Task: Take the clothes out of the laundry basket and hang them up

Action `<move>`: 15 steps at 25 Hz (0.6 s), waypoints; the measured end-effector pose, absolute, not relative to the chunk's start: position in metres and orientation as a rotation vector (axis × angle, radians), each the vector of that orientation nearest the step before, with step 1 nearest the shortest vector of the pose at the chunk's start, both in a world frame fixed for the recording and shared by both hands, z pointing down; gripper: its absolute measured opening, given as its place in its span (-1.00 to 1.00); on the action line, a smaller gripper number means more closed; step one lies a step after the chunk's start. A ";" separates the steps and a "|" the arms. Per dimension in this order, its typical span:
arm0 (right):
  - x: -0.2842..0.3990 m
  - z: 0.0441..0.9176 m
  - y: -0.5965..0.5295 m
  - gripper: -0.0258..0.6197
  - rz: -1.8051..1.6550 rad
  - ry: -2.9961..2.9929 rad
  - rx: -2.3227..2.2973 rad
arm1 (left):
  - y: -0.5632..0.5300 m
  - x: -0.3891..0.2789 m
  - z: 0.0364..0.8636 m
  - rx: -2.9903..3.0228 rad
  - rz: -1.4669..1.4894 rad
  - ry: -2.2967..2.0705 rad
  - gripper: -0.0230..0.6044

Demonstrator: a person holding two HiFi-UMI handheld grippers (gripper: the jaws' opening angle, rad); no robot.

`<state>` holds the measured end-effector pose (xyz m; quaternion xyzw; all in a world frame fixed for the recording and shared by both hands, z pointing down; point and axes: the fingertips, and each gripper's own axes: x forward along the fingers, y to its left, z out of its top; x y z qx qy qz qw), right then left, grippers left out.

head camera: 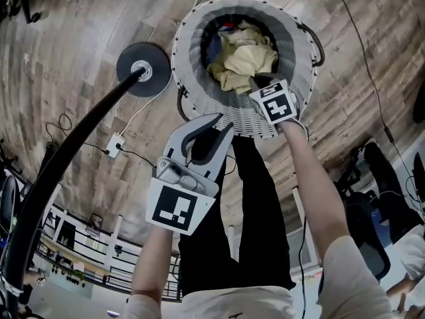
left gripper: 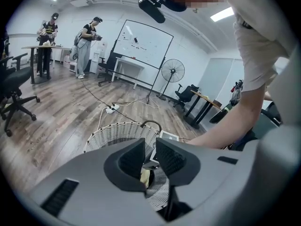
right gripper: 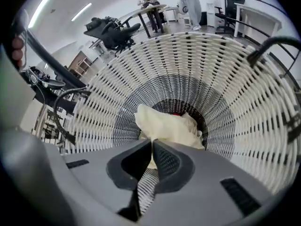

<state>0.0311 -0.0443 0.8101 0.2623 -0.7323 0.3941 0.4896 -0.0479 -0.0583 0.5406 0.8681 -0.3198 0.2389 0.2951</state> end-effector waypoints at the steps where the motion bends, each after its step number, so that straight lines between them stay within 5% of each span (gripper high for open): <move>1: 0.034 0.804 -0.044 -0.87 0.988 -1.781 0.656 | -0.058 -0.046 0.536 2.309 0.632 -0.852 -0.66; 15: 0.068 0.666 -0.050 -0.87 1.173 -1.884 0.861 | -0.050 -0.024 0.477 2.308 0.621 -0.889 -0.66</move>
